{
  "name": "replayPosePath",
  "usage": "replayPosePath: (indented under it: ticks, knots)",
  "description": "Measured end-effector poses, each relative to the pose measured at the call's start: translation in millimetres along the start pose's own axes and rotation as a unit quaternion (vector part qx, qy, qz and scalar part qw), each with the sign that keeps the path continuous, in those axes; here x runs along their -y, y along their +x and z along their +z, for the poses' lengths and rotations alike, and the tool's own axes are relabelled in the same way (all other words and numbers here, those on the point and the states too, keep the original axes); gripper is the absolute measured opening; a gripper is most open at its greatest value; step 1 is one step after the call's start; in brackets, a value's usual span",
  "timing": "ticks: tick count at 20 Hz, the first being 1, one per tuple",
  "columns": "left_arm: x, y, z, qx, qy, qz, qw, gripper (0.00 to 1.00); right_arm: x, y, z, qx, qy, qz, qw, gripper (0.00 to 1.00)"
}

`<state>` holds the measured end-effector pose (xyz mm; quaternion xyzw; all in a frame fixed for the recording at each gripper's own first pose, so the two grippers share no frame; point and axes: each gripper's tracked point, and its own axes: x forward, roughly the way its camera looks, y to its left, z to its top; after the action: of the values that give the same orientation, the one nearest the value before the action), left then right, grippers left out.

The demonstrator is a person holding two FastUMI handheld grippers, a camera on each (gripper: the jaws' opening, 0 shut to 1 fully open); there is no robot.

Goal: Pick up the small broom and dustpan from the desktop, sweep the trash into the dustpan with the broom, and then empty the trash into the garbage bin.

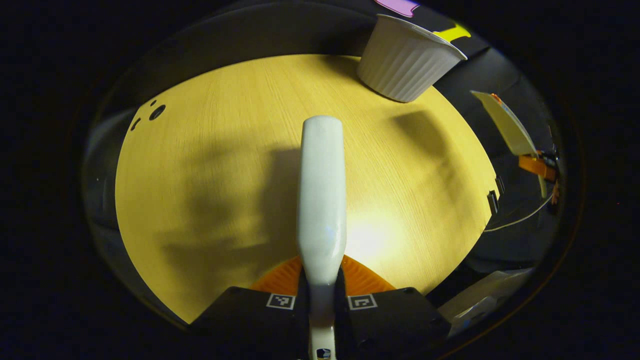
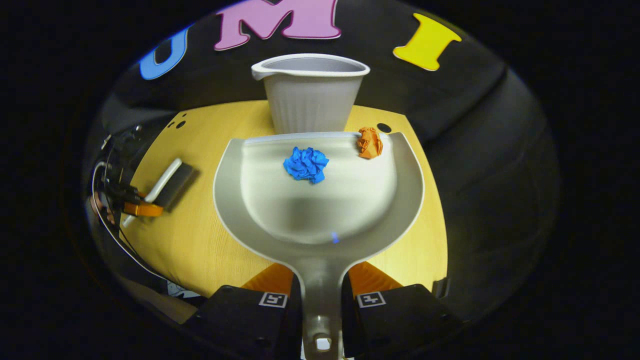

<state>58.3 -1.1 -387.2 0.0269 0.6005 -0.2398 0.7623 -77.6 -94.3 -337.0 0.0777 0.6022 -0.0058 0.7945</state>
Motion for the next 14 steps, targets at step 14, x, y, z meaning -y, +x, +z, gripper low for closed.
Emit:
replayPosePath:
  ticks: [14]
  knots:
    - [-10.0, -0.6, -34.1, 0.004, 0.005, -0.018, 1.0, 0.22, 83.5, -74.1, 176.3, -0.018, -0.017, -0.09, 0.996, 0.35]
